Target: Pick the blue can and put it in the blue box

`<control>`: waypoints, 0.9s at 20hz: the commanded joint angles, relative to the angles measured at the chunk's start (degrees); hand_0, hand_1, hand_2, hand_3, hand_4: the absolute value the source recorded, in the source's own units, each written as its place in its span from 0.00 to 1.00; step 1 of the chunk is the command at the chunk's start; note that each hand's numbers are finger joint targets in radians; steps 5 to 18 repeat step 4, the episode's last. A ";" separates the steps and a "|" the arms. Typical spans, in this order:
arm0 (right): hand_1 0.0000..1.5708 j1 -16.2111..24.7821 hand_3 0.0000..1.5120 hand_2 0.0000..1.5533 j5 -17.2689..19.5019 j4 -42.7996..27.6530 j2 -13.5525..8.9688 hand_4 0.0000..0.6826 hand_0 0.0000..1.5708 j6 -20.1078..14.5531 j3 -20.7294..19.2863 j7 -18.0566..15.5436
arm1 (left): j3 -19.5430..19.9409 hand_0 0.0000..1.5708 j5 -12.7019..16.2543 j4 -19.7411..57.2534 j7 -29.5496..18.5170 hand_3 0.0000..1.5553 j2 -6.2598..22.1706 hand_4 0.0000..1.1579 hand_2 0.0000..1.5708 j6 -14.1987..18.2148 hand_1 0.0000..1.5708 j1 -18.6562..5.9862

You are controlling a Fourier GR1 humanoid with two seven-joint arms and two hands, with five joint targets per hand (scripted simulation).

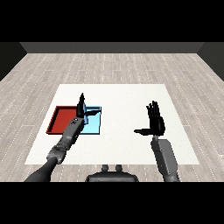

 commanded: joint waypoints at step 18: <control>0.00 3.54 0.00 0.00 2.03 1.02 -2.35 0.00 0.00 2.45 1.19 -0.55 | -1.89 0.00 4.77 -16.29 -6.76 0.00 0.54 0.00 0.00 -21.33 0.00 13.77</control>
